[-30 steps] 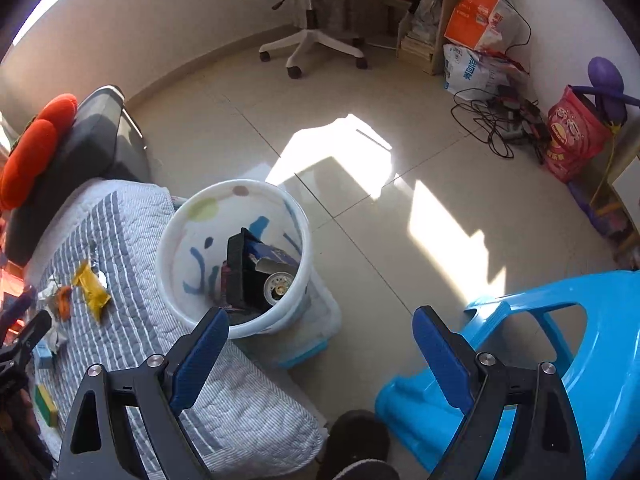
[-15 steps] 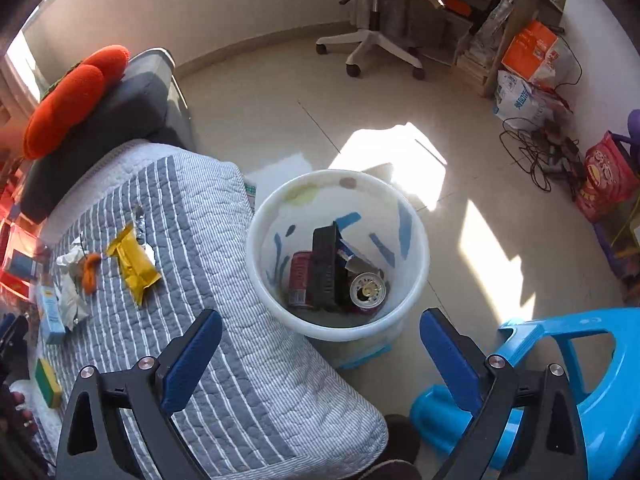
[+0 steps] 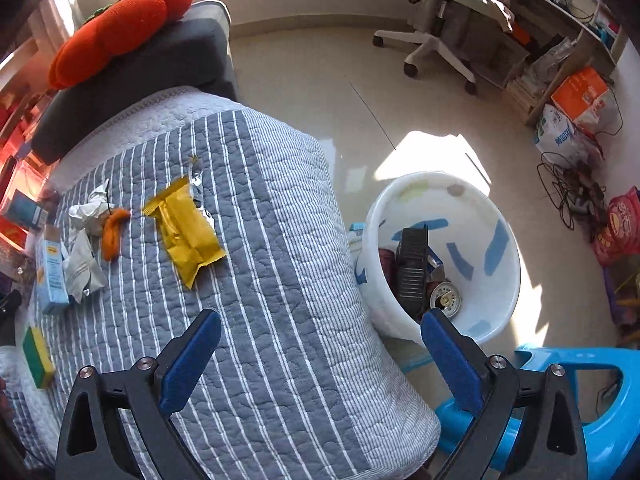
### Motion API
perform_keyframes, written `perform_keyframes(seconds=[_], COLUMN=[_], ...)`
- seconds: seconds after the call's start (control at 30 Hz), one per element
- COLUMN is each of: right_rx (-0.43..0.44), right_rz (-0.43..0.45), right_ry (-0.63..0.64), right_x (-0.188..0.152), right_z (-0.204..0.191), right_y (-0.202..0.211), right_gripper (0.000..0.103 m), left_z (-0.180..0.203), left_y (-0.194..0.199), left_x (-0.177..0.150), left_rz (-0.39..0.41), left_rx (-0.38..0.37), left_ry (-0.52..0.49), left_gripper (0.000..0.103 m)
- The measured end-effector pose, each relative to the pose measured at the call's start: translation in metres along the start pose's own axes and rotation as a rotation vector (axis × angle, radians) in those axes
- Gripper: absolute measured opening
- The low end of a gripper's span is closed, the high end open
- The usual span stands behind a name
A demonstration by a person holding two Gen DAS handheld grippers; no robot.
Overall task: Collect trash
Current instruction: 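Grasp the light blue milk carton with the left gripper and lift it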
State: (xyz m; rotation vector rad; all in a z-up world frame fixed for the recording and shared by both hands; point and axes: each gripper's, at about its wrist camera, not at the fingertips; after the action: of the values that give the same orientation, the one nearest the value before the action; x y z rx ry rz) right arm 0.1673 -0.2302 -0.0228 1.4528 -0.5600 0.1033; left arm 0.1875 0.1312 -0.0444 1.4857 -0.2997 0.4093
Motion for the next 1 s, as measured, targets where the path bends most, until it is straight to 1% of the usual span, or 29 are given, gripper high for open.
perform_keyframes(seconds=[0.07,0.13,0.2,0.23,0.27,0.37,0.4,0.47,0.53,0.6,0.77,0.9,1.0], right_rx=[-0.001,0.002,0.010,0.012,0.013,0.013,0.013,0.013,0.010,0.005,0.001,-0.006,-0.007], right_rz=[-0.007,-0.012,-0.020,-0.024,-0.027,-0.037,-0.039,-0.044,-0.049,-0.053,-0.070,-0.086,-0.098], right_ry=[0.009,0.009,0.007,0.007,0.008,0.020,0.025,0.034,0.043,0.051,0.050,0.052,0.049], right_x=[0.000,0.000,0.001,0.002,0.002,0.002,0.002,0.002,0.002,0.003,0.005,0.007,0.010], right_z=[-0.008,-0.015,-0.021,-0.024,-0.027,-0.035,-0.037,-0.041,-0.044,-0.045,-0.046,-0.052,-0.054], right_y=[-0.004,-0.007,-0.011,-0.013,-0.015,-0.020,-0.021,-0.024,-0.026,-0.029,-0.035,-0.041,-0.047], right_gripper=[0.101,0.101,0.101,0.101,0.101,0.101,0.101,0.101,0.101,0.101,0.101,0.101,0.101], left_z=[0.000,-0.002,0.001,0.001,0.004,0.005,0.004,0.003,0.002,0.003,0.005,0.005,0.000], left_y=[-0.009,-0.019,-0.031,-0.035,-0.038,-0.046,-0.049,-0.055,-0.060,-0.062,-0.049,-0.027,-0.014], left_x=[0.003,0.004,0.007,0.008,0.010,0.014,0.015,0.016,0.017,0.018,0.015,0.013,0.010], left_rz=[-0.024,-0.049,-0.075,-0.078,-0.078,-0.063,-0.062,-0.069,-0.084,-0.099,-0.095,-0.049,-0.027], left_rx=[-0.026,-0.071,-0.093,-0.092,-0.083,-0.067,-0.073,-0.110,-0.123,-0.148,-0.191,-0.198,-0.208], left_ry=[0.027,0.075,0.104,0.106,0.103,0.101,0.107,0.115,0.108,0.101,0.077,0.024,0.009], left_gripper=[0.102,0.097,0.093,0.089,0.087,0.085,0.083,0.079,0.065,0.055,0.054,0.054,0.054])
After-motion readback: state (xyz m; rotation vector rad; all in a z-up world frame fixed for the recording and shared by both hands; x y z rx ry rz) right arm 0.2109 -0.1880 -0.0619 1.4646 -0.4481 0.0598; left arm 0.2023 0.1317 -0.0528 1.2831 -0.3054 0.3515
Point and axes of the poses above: each gripper's, at about its wrist camera, not at the fingertips, and y roughly against the way its jaws point, z to its right, x to its top, and after that the axes turned 8 degrees about -y, right-handed
